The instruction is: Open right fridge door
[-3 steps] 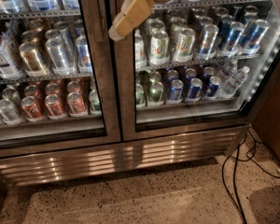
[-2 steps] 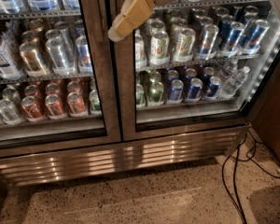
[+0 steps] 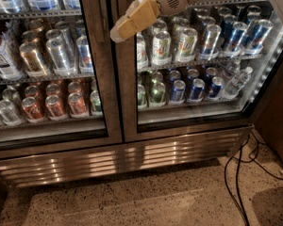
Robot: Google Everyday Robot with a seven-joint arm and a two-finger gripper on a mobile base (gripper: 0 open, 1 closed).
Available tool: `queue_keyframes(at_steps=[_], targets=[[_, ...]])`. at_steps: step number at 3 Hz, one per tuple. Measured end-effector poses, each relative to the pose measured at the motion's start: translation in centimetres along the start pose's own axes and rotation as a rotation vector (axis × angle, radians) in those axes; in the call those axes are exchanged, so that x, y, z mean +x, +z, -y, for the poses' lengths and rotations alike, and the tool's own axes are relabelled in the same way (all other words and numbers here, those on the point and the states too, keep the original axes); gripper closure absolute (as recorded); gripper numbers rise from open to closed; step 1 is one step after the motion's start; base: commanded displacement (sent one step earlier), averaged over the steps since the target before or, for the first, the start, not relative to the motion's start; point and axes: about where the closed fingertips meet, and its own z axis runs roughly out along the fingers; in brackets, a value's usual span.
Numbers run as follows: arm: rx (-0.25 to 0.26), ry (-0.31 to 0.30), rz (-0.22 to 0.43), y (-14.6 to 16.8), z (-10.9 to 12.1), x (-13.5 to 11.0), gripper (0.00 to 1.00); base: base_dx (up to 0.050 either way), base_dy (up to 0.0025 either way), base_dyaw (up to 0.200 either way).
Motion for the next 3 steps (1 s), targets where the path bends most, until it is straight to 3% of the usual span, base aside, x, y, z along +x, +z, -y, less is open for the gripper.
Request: queue_keyframes(at_steps=[1, 3], targets=[[-0.003, 0.104, 0.104, -0.1, -0.1, 0.4, 0.0, 0.0, 0.0, 0.0], [-0.03, 0.094, 0.098, 1.0, -0.4, -0.2, 0.0, 0.0, 0.0, 0.0]])
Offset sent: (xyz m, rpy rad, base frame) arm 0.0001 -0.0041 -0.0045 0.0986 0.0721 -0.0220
